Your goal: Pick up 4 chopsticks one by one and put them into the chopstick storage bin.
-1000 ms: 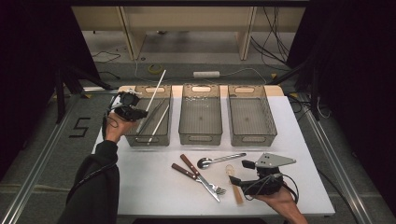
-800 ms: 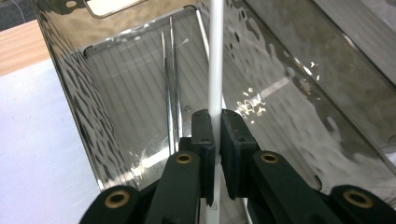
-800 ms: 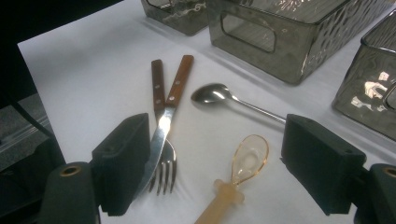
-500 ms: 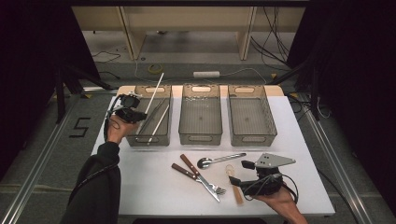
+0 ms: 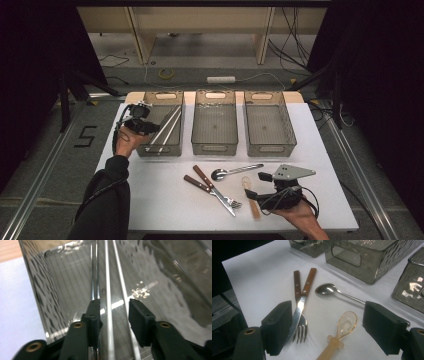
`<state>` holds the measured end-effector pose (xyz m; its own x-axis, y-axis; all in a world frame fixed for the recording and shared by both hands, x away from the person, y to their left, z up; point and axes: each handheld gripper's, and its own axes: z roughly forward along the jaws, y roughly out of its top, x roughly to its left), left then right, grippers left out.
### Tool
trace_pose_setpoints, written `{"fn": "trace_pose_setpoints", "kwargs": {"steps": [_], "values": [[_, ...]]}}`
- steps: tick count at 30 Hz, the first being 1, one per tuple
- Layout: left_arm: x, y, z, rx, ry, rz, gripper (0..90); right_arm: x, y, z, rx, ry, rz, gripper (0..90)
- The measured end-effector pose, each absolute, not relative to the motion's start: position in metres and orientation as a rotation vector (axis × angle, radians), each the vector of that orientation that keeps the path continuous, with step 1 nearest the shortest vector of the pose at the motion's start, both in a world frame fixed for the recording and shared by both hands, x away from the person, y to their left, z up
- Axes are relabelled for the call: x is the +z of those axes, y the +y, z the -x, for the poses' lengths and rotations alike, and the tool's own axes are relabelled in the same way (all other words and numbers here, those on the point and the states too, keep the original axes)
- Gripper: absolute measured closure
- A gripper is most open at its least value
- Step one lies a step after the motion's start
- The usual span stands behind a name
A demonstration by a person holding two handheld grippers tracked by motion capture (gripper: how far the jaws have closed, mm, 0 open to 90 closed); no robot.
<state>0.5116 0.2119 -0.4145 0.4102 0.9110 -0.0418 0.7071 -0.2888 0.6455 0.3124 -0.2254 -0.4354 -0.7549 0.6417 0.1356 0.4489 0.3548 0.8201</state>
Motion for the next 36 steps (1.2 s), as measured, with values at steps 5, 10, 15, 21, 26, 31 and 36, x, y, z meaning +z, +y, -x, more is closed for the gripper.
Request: {"fn": "trace_pose_setpoints", "kwargs": {"steps": [5,10,15,21,26,31,36], "values": [[-0.404,0.204,-0.498,0.432,1.303,-2.073,46.2,-0.435,-0.226,-0.312,1.354,2.404,-0.987,25.0],[-0.398,0.195,-0.477,0.388,1.208,-2.059,36.7,-0.436,-0.225,-0.312,1.344,2.410,-0.988,25.0],[-0.391,0.188,-0.460,0.392,1.142,-2.112,30.7,-0.435,-0.224,-0.311,1.328,2.410,-0.984,25.0],[-0.384,0.181,-0.446,0.408,1.079,-2.127,27.6,-0.434,-0.224,-0.311,1.321,2.408,-0.993,25.1],[-0.386,0.176,-0.438,0.392,1.058,-2.118,25.1,-0.435,-0.224,-0.312,1.291,2.408,-1.016,25.4],[-0.386,0.173,-0.430,0.387,1.045,-2.103,23.8,-0.437,-0.224,-0.313,1.263,2.414,-1.028,25.7],[-0.386,0.171,-0.421,0.389,1.035,-2.052,22.2,-0.438,-0.224,-0.314,1.232,2.418,-1.043,26.1]]}}
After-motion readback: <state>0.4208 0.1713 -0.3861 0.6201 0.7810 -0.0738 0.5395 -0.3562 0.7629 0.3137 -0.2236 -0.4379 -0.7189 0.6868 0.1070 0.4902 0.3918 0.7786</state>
